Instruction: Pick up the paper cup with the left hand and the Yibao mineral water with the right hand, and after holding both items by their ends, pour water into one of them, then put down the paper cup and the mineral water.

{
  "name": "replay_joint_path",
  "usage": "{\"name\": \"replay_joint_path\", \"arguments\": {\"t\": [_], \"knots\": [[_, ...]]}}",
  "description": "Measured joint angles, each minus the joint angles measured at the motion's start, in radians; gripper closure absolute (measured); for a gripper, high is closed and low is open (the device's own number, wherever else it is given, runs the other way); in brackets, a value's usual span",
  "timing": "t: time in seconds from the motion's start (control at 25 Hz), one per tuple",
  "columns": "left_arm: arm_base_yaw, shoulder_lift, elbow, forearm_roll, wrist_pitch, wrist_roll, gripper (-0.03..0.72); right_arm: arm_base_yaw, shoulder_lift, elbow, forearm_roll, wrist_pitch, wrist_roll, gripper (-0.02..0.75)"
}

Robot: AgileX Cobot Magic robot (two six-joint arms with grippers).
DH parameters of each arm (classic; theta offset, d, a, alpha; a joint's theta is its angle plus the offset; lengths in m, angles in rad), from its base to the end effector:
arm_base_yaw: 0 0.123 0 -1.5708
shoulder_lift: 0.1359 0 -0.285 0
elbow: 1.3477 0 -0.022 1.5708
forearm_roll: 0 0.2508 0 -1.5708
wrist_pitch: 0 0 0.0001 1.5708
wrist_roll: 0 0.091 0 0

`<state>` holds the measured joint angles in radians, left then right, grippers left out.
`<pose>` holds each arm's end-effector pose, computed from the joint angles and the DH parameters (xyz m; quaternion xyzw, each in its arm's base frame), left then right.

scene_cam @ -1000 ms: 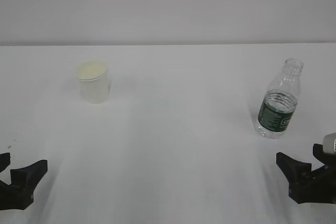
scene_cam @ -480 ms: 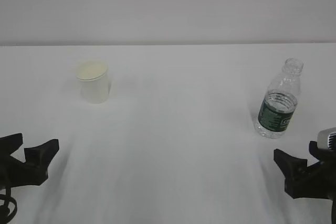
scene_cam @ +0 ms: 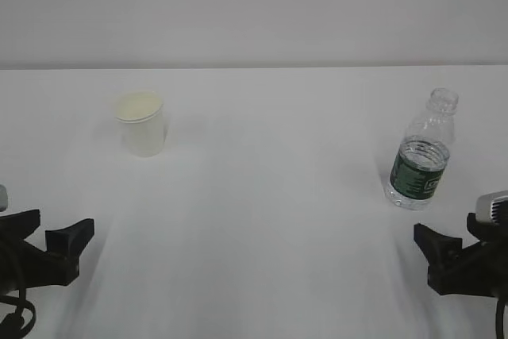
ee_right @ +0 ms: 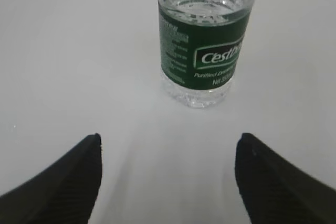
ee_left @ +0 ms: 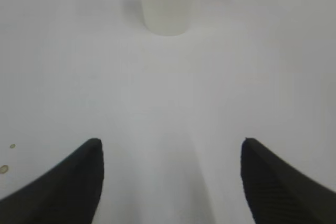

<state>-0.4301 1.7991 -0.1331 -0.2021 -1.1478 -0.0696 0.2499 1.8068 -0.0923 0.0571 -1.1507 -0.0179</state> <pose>0.1910 -0.0693 0.1002 0.0670 0.8392 -0.0793 0.5337 0.1873 0.0429 0.0950 -0.0907 0.8492 0.0441 0.5184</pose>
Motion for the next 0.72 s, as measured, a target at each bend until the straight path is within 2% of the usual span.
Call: {"name": "replay_joint_path", "arguments": {"t": [0.72], "knots": [[0.0,0.0,-0.021,0.0,0.0,0.001,0.095,0.0,0.113,-0.136,0.01,-0.001,-0.011,0.144]]}}
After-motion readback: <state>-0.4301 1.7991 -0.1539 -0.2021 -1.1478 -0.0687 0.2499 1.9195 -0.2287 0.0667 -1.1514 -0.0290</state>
